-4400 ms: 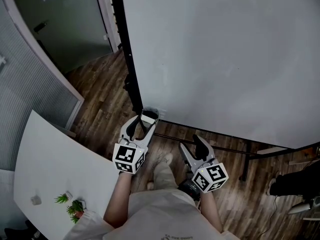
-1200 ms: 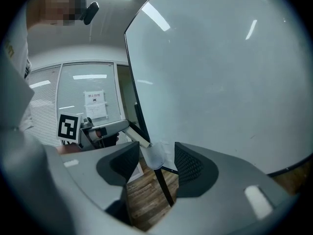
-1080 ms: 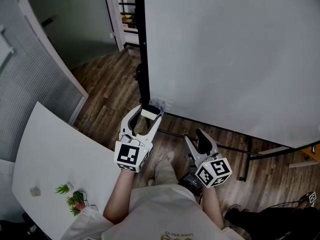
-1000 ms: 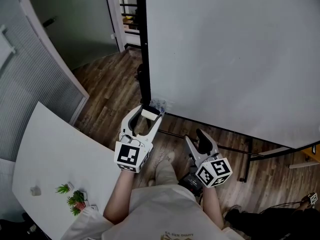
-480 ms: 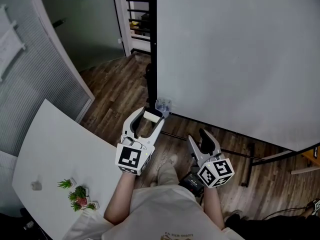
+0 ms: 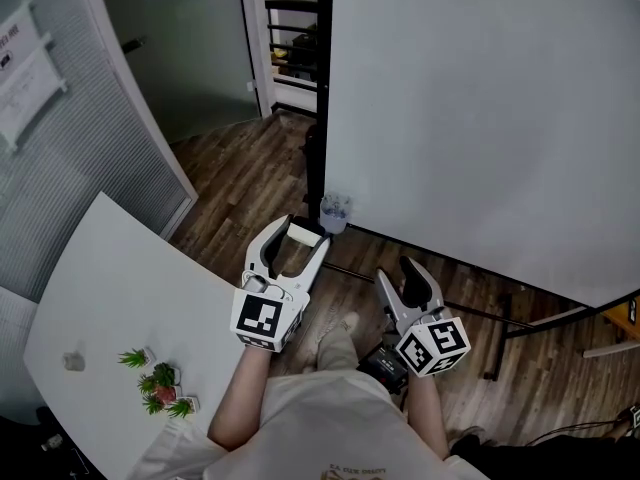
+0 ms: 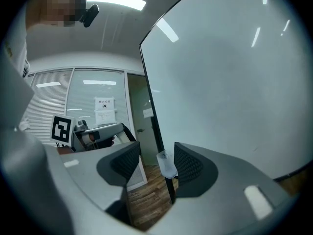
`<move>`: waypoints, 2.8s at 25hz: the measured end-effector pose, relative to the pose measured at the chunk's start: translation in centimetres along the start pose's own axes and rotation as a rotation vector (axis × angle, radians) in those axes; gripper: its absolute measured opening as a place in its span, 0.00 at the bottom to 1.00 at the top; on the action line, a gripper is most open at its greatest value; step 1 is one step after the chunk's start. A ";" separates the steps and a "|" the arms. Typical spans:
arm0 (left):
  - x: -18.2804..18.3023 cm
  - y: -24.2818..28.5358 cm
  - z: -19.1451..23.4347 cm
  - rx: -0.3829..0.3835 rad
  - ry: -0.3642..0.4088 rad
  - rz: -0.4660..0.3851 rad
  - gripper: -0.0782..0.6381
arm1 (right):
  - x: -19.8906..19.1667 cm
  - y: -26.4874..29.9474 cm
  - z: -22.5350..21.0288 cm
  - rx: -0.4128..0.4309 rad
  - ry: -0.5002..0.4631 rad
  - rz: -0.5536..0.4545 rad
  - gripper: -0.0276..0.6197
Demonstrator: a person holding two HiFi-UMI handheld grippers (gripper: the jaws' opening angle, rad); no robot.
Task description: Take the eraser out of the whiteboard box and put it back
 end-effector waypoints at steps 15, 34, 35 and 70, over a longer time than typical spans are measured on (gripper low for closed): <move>0.0 0.0 0.1 0.001 -0.001 0.009 0.47 | -0.1 0.1 0.1 0.003 0.002 0.013 0.38; -1.6 3.8 0.1 -0.042 -0.017 0.035 0.47 | -1.4 1.3 -2.9 -0.036 0.016 0.058 0.38; -1.8 4.1 0.1 -0.045 -0.019 0.037 0.47 | -1.4 1.4 -3.1 -0.038 0.016 0.060 0.38; -3.9 10.4 2.2 -0.085 -0.093 0.044 0.47 | -2.5 3.4 -7.2 -0.106 0.023 0.126 0.38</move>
Point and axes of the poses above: the fingertips, and each gripper's own axes: y forward along the fingers, z to its left, x out of its top, the point moved 6 cm from there along -y, backward along the fingers, and after that the axes turned 7 degrees about -y, right-handed, at the moved point
